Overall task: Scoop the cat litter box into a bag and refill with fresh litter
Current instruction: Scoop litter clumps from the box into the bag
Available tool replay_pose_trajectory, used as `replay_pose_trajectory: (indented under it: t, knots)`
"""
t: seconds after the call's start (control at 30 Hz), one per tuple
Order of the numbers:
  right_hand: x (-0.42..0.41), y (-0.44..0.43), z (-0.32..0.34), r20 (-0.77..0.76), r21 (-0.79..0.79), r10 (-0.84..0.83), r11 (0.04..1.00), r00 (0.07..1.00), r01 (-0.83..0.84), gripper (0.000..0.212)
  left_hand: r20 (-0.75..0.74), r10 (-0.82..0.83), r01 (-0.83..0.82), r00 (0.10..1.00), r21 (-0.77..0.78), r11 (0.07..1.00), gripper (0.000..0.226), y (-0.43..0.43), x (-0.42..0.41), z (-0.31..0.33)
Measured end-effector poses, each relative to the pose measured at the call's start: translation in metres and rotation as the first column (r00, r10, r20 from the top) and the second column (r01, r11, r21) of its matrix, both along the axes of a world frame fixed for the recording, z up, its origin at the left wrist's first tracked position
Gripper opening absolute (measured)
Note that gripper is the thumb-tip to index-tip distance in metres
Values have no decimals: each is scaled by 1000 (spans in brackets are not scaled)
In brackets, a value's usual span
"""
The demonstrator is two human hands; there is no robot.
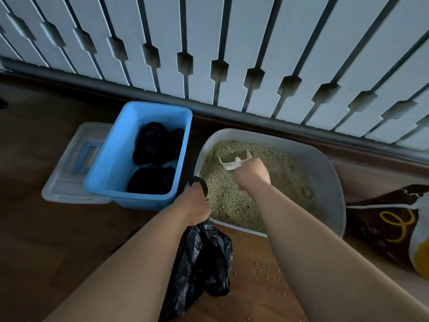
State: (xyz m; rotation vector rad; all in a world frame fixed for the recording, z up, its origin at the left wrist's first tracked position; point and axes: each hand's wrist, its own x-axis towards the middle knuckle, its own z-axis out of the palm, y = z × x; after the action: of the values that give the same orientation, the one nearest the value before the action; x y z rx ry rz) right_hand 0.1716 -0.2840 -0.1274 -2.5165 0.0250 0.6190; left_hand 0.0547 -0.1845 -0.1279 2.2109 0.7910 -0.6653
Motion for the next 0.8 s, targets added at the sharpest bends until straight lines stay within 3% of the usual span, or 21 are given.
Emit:
replay_pose_trajectory:
  t: [0.07,0.17,0.37,0.57,0.73,0.8]
  knots:
    - [-4,0,-9,22,59,-42,997,999,40,39,-2,24,-24,1000,44,999,61,1,2,2]
    - [-19,-12,-17,35,192,-84,978,996,76,34,-25,27,-25,999,63,998,69,1,3,5]
    - [-41,-52,-18,-22,334,-198,923,980,194,38,66,-14,5,998,138,990,52,-8,4,4]
    - [-27,-93,9,17,156,-255,956,967,249,28,92,-29,15,995,148,989,58,-12,11,6]
    - [-5,-84,46,-32,-178,-8,984,999,2,21,72,48,-53,996,68,996,72,-10,11,8]
    - [15,-77,43,-106,-43,-133,991,985,129,16,42,45,-46,998,37,998,79,-8,10,9]
